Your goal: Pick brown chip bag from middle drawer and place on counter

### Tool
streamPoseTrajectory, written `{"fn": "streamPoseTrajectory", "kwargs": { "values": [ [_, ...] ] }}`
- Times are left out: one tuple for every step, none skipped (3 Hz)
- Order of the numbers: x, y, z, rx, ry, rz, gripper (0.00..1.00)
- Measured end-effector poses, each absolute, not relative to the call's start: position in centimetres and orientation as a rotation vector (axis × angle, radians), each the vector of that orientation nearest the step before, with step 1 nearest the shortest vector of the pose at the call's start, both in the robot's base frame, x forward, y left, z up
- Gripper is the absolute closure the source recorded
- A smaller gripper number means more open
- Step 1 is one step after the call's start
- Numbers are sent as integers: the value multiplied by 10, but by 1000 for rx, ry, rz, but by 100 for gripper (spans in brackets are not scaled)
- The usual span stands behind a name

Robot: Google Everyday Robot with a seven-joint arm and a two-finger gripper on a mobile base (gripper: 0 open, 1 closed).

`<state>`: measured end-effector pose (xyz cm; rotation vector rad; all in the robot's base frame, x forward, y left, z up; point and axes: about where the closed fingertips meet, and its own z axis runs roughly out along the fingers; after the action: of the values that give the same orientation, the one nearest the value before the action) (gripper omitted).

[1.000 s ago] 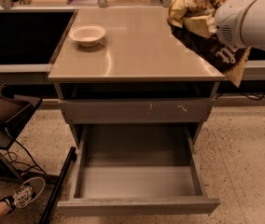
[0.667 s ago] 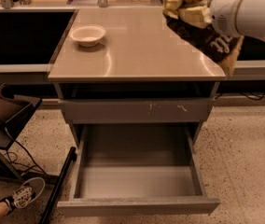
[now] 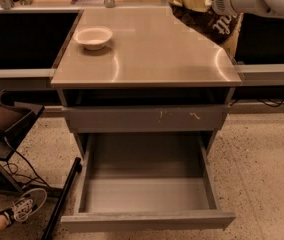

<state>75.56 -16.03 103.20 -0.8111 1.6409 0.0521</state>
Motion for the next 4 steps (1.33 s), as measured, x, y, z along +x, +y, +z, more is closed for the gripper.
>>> {"fn": "streamPoseTrajectory", "kwargs": {
  "values": [
    [817,-153,1004,-828,1733,35,100],
    [848,-132,968,-880,1844,39,100],
    [858,-110,933,-942,1941,62,100],
    [856,-97,906,-971,2020,108,100]
  ]
}}
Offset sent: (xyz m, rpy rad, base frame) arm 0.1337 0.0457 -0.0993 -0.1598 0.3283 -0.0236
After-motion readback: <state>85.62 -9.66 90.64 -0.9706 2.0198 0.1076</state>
